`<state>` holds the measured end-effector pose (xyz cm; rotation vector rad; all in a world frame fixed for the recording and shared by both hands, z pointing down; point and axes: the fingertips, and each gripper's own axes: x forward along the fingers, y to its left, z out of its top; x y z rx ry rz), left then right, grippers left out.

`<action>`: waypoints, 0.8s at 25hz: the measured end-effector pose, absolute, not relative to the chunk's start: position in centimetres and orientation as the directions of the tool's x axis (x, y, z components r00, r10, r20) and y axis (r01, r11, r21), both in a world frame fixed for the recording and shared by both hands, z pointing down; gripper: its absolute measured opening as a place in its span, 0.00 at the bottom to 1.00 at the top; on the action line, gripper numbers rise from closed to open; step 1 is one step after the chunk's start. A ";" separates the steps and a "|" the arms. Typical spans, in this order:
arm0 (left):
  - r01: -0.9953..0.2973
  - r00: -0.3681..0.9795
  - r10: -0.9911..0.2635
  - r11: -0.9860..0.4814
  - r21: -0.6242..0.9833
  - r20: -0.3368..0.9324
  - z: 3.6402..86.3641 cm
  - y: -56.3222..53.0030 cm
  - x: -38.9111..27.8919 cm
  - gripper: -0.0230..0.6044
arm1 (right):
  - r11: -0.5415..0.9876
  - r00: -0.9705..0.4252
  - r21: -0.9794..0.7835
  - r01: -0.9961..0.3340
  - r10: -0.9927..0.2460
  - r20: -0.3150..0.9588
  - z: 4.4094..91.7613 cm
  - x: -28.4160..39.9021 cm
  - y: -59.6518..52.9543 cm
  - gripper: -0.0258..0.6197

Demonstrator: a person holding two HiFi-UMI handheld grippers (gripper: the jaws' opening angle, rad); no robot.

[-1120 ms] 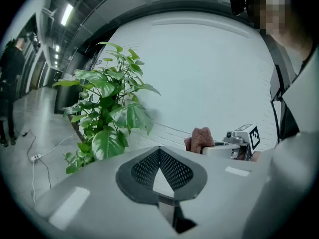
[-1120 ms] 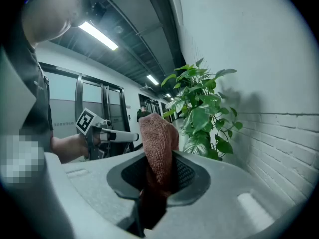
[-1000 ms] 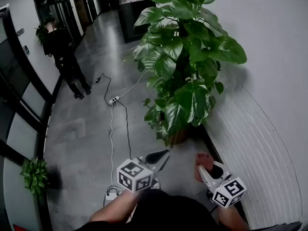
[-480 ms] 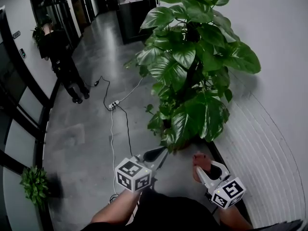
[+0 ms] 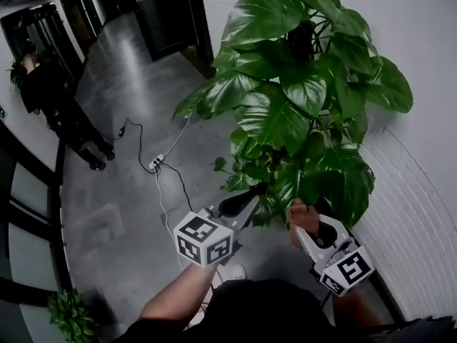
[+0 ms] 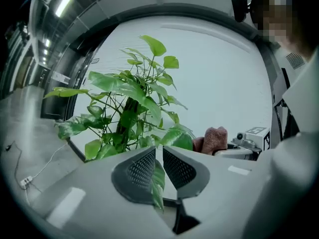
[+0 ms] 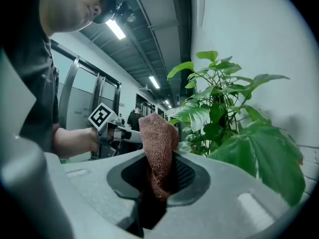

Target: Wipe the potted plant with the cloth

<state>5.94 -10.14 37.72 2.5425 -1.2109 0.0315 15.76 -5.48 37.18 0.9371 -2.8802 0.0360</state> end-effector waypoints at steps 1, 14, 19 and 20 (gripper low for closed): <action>-0.739 0.664 -0.733 -0.612 0.282 0.148 37.3 -10.9 5.6 0.14 | 0.790 -0.784 0.033 -0.612 -0.612 0.104 36.7 14.9 -6.4 0.15; -0.460 0.856 -0.516 -0.762 0.456 0.002 32.4 -17.6 5.4 0.26 | 0.544 -0.582 0.515 -0.663 -0.807 0.103 27.9 10.8 -15.0 0.15; -0.416 0.867 -0.497 -0.757 0.504 -0.031 31.8 -18.6 6.3 0.28 | 0.521 -0.581 0.570 -0.636 -0.809 0.091 26.0 10.7 -17.7 0.15; -0.419 0.863 -0.503 -0.754 0.505 -0.036 31.7 -18.9 6.4 0.28 | 0.524 -0.580 0.581 -0.623 -0.808 0.107 26.1 10.7 -18.1 0.15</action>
